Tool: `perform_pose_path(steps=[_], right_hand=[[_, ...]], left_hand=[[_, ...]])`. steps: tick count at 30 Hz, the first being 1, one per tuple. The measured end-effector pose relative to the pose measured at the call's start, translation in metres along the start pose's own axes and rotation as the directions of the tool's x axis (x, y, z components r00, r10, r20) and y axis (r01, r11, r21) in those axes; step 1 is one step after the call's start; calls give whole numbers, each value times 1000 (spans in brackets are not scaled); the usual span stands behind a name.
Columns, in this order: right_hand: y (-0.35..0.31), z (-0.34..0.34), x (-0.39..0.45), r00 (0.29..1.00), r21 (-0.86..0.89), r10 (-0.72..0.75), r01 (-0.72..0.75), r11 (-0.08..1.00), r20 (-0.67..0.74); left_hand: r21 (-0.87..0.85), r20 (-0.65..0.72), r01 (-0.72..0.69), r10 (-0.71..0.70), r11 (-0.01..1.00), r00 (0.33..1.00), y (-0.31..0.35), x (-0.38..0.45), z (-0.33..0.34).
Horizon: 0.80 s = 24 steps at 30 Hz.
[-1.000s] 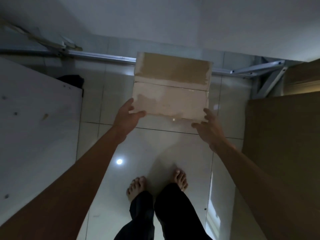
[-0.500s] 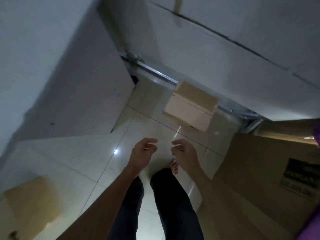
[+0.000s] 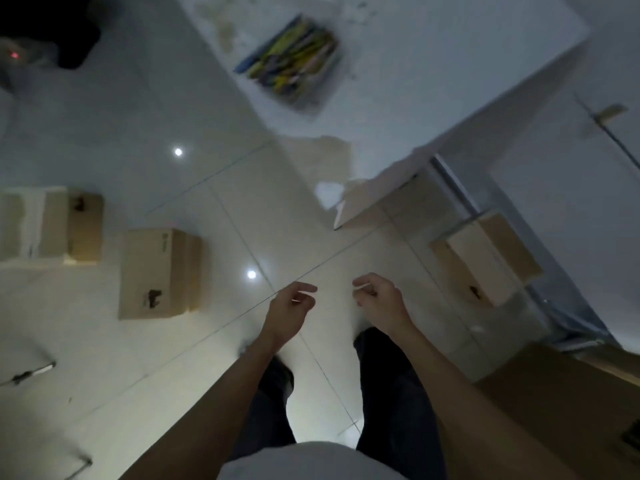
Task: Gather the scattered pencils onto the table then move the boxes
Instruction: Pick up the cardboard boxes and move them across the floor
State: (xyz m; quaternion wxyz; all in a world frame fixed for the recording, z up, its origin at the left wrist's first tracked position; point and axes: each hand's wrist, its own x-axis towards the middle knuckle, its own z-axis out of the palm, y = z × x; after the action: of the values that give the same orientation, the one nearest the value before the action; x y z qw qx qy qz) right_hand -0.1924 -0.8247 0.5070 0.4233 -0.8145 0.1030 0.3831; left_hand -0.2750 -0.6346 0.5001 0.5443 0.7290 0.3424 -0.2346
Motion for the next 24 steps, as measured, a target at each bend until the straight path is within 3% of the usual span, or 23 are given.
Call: perform_pose_path(steps=[7, 13, 24], right_hand=[[-71, 151, -15, 988, -201, -30, 60, 978, 150], [-131, 277, 21, 953, -376, -54, 170, 911, 300], [-215, 459, 177, 879, -585, -93, 387, 712, 468]], left_hand=[[-321, -187, 71, -136, 944, 973, -98, -33, -143], [-549, -314, 131, -349, 826, 883, -185, -24, -224], [-857, -275, 164, -701, 489, 658, -296, 75, -277]])
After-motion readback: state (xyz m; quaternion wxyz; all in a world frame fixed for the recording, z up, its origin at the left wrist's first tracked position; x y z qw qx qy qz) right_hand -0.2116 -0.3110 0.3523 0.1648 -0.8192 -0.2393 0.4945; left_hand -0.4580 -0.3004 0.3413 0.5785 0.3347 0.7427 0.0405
